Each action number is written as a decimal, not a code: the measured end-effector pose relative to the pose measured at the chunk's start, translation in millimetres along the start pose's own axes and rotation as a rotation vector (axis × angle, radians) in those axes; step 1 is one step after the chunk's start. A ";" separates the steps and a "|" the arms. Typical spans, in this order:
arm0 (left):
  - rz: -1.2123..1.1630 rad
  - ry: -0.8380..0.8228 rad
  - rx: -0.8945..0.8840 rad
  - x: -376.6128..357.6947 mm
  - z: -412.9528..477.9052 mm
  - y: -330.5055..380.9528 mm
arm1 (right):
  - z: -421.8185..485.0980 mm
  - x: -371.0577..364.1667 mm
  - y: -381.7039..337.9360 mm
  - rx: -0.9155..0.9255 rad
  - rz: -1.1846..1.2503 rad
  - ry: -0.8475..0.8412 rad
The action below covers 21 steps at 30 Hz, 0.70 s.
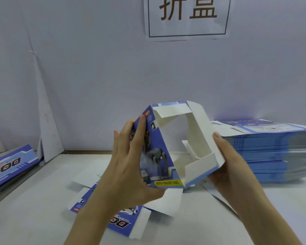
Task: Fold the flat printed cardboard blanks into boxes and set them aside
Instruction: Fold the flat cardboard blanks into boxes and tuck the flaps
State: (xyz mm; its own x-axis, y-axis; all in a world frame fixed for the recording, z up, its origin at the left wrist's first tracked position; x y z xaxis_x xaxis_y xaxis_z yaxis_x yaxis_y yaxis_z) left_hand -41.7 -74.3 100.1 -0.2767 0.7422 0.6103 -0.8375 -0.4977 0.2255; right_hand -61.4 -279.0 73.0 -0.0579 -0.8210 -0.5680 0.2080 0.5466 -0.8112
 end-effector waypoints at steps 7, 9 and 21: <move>-0.028 -0.004 0.002 10.8 -3.6 0.0 | -14.7 10.1 -37.1 0.632 -0.345 0.276; -0.040 -0.012 -0.009 10.9 -4.2 3.5 | -17.6 8.0 -37.9 0.696 -0.397 0.289; 0.135 -0.032 -0.025 -2.1 -2.5 6.4 | -13.0 -4.2 -35.7 0.381 -0.096 -0.048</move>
State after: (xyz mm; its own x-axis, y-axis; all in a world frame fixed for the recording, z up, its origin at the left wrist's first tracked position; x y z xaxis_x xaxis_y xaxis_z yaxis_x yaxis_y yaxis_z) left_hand -47.6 -77.9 98.3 -0.3731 0.6543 0.6578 -0.8053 -0.5804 0.1206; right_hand -81.2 -293.0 102.5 -0.0512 -0.8772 -0.4773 0.5515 0.3736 -0.7458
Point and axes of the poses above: each hand's wrist, its own z-axis towards the middle knuckle, its own x-axis out of the back of the hand, y = z × x, the point moved 4 cm from there along z, towards the middle knuckle, and after that the axes turned 3 degrees about -x, right-handed, at the moved point
